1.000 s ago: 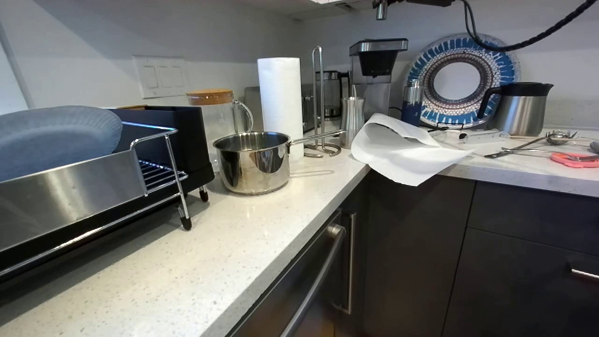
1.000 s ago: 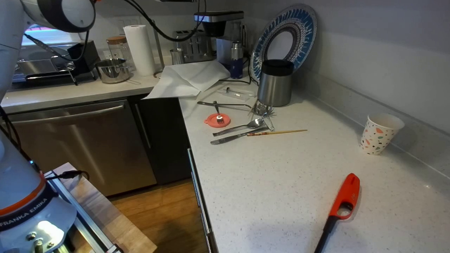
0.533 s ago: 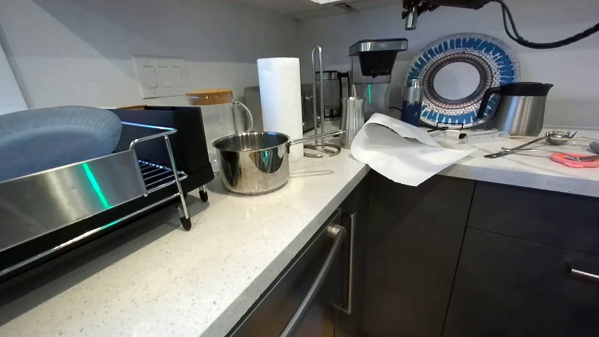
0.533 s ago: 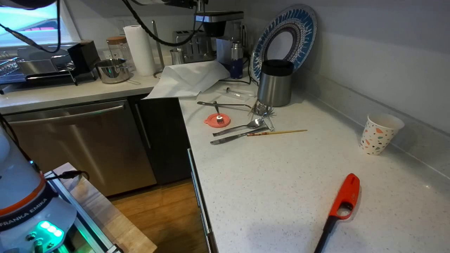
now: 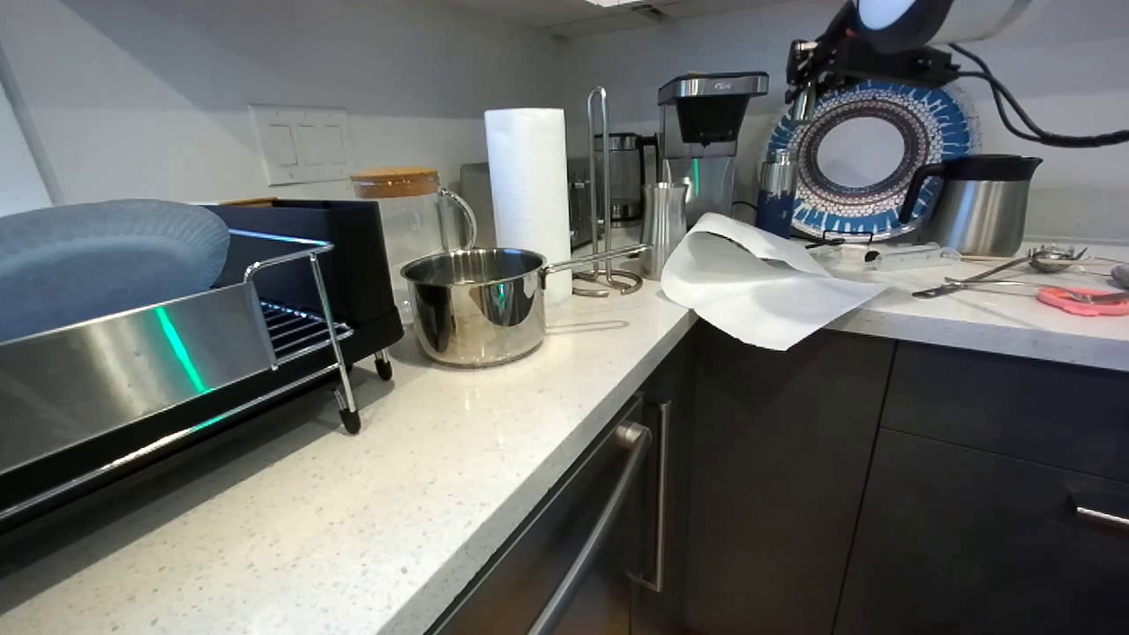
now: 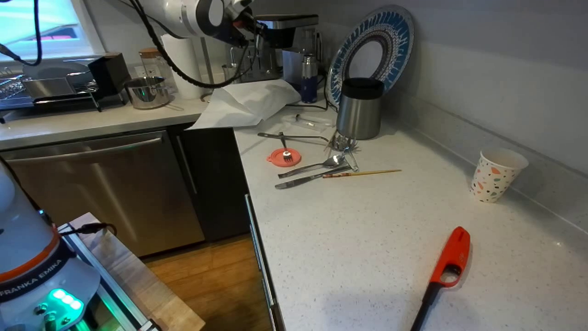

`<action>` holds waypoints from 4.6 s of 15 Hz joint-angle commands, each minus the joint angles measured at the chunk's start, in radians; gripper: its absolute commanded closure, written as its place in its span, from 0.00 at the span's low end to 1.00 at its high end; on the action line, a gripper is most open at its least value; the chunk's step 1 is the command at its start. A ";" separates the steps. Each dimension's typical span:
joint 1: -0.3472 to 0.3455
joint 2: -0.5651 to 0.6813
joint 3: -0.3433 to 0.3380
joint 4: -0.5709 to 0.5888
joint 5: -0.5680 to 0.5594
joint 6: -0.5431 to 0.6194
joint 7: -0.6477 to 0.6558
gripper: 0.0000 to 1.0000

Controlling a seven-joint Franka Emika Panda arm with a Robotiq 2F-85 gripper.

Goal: Remove the metal container from on top of the silver object and put it on the table

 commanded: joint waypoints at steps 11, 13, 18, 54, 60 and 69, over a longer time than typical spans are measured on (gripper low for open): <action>0.002 -0.007 -0.040 -0.161 0.000 0.159 0.006 0.64; 0.002 -0.007 -0.040 -0.161 0.000 0.159 0.006 0.64; -0.006 0.010 -0.046 -0.160 0.003 0.164 0.008 0.89; 0.710 0.688 -1.058 -0.092 0.370 0.131 0.597 0.89; 0.803 0.803 -1.206 -0.115 0.442 0.007 0.597 0.89; 0.822 0.879 -1.246 -0.105 0.347 -0.227 0.672 0.89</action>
